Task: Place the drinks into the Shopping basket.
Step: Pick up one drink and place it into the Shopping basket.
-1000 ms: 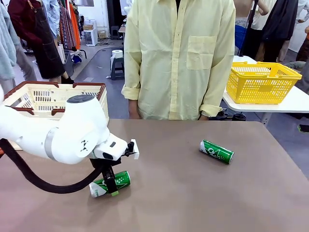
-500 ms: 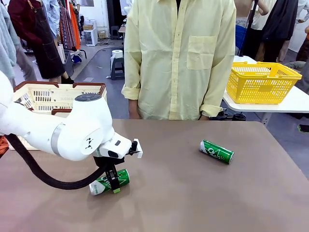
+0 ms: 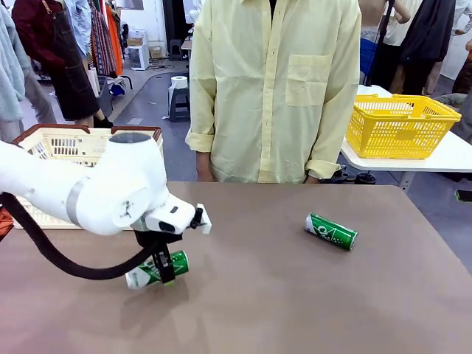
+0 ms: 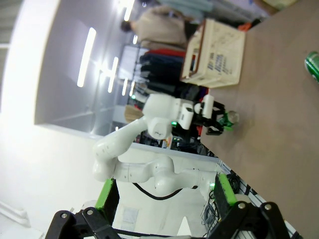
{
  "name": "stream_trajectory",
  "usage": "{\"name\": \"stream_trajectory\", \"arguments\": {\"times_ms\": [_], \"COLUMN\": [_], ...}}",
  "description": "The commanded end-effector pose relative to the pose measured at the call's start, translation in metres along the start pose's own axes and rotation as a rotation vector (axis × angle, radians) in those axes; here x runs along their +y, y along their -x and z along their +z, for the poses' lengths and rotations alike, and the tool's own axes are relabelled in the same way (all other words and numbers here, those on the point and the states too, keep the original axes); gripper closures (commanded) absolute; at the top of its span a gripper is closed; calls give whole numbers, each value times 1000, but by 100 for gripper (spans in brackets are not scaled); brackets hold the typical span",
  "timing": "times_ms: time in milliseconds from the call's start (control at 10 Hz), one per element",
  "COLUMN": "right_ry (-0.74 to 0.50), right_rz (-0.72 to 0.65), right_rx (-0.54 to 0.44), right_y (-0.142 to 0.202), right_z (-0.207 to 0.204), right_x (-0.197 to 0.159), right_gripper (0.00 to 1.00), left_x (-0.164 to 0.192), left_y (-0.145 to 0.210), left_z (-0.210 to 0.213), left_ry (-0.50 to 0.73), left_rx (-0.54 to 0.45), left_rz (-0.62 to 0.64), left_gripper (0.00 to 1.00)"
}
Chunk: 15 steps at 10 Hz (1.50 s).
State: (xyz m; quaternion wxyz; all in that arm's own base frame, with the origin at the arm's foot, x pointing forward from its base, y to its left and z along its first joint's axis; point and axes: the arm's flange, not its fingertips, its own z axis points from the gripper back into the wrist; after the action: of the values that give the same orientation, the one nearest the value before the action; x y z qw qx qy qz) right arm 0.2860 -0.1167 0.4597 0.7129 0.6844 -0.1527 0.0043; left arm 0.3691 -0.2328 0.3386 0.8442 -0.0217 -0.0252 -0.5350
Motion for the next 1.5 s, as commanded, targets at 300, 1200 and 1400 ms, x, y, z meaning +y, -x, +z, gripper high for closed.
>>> {"name": "stream_trajectory", "arguments": {"times_ms": [300, 1200, 1400], "right_ry": [-21, -21, -21], "right_rz": [-9, -9, -9], "right_rx": [-12, -12, -12], "right_y": [-1, -1, -1], "right_z": [-1, -1, -1], "right_x": [6, 6, 6], "right_gripper": [0, 0, 0], "left_x": [42, 101, 173], "left_y": [68, 113, 117], "left_z": [208, 265, 305], "left_ry": [57, -27, -76], "left_rx": [-129, -236, -313], "left_rz": [698, 1045, 1124], "left_gripper": [100, 100, 100]}}
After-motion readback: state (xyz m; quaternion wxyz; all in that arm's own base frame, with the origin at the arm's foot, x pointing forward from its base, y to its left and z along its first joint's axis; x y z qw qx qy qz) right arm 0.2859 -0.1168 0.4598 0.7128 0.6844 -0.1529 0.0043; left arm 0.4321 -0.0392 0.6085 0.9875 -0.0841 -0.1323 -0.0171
